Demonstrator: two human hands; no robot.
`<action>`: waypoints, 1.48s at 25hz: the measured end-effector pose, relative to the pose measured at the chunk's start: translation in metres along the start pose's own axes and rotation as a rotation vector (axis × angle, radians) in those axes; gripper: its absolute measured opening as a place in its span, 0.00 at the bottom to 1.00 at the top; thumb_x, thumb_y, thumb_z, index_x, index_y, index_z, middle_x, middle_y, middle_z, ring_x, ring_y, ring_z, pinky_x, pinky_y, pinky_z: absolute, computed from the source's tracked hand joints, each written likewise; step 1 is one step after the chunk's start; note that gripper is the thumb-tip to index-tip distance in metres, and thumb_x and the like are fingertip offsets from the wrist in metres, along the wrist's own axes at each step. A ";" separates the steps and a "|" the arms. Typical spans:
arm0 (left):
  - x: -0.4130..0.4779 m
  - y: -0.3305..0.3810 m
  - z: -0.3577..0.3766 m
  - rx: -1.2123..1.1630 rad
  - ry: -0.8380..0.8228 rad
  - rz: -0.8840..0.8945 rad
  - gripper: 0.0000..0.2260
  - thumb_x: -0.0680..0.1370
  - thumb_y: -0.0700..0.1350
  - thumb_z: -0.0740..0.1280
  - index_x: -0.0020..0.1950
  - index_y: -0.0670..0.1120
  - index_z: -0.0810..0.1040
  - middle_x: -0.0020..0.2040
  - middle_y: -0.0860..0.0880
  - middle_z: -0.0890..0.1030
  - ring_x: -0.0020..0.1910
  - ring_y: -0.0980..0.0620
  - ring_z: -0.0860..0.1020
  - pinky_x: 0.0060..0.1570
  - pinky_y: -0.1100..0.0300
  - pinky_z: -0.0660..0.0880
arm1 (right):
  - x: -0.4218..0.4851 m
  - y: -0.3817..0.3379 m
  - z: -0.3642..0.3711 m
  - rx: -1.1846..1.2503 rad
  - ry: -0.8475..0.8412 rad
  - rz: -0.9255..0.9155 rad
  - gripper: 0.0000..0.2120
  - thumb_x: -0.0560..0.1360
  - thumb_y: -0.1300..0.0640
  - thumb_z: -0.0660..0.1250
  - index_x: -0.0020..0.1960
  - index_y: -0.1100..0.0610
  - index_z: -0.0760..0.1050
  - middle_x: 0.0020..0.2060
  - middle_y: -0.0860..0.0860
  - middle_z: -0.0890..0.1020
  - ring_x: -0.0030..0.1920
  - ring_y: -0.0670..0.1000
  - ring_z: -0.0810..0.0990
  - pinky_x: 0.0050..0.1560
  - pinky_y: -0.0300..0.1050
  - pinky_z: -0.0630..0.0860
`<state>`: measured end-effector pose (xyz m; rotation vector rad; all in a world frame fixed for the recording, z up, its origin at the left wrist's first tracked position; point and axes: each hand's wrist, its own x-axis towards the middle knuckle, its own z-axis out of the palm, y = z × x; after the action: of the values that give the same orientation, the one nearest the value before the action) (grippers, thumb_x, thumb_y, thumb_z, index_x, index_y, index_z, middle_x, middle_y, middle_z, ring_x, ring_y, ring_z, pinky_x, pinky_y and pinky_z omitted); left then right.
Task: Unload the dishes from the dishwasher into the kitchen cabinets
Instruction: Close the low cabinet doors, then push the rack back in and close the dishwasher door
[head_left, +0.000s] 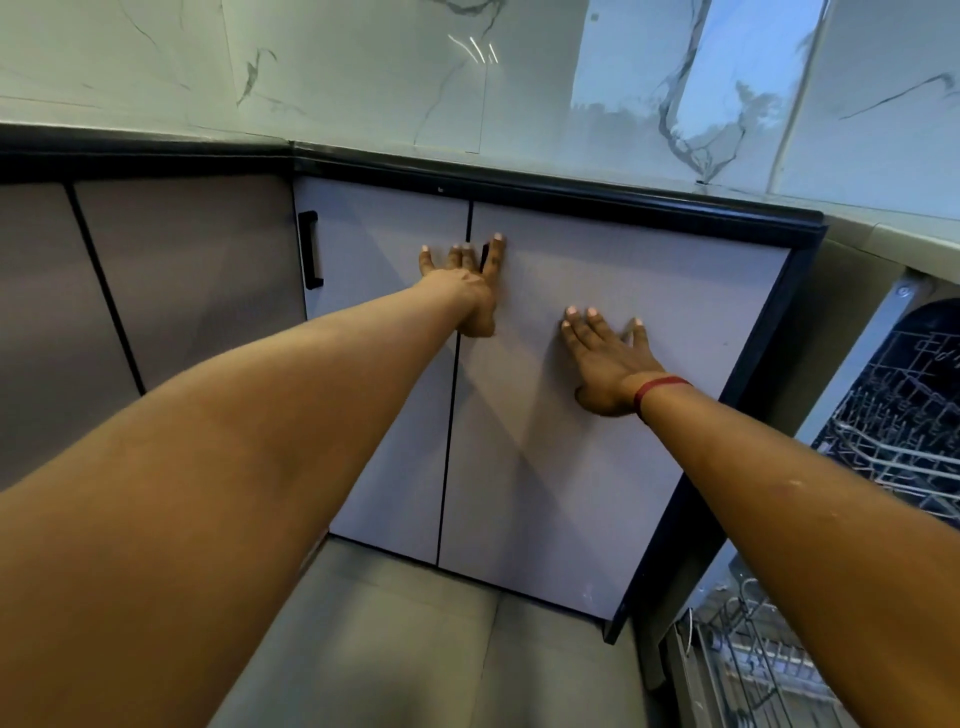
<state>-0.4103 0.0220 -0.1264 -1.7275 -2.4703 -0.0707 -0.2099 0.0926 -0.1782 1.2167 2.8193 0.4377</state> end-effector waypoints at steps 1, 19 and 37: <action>-0.006 0.003 0.003 -0.041 -0.017 0.013 0.49 0.77 0.56 0.66 0.72 0.51 0.23 0.78 0.39 0.37 0.77 0.41 0.38 0.71 0.34 0.39 | -0.008 0.001 0.005 0.027 0.014 -0.012 0.41 0.78 0.55 0.61 0.78 0.53 0.35 0.77 0.50 0.35 0.77 0.53 0.34 0.74 0.65 0.37; -0.261 0.193 0.158 -0.926 -0.157 0.210 0.35 0.77 0.55 0.67 0.79 0.52 0.53 0.78 0.43 0.35 0.77 0.40 0.40 0.73 0.40 0.52 | -0.400 -0.055 0.177 0.506 0.153 0.337 0.37 0.77 0.42 0.50 0.73 0.44 0.25 0.73 0.39 0.29 0.74 0.42 0.28 0.75 0.50 0.36; -0.498 0.401 0.228 -0.928 -0.388 0.804 0.30 0.80 0.49 0.61 0.79 0.53 0.51 0.79 0.54 0.48 0.77 0.57 0.42 0.76 0.54 0.44 | -0.640 0.021 0.212 0.347 -0.236 0.660 0.37 0.81 0.46 0.55 0.75 0.52 0.30 0.73 0.49 0.29 0.74 0.51 0.30 0.77 0.57 0.44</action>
<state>0.1170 -0.2782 -0.4302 -3.2319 -1.7910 -0.9965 0.2781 -0.3024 -0.4235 2.1036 2.2942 -0.1927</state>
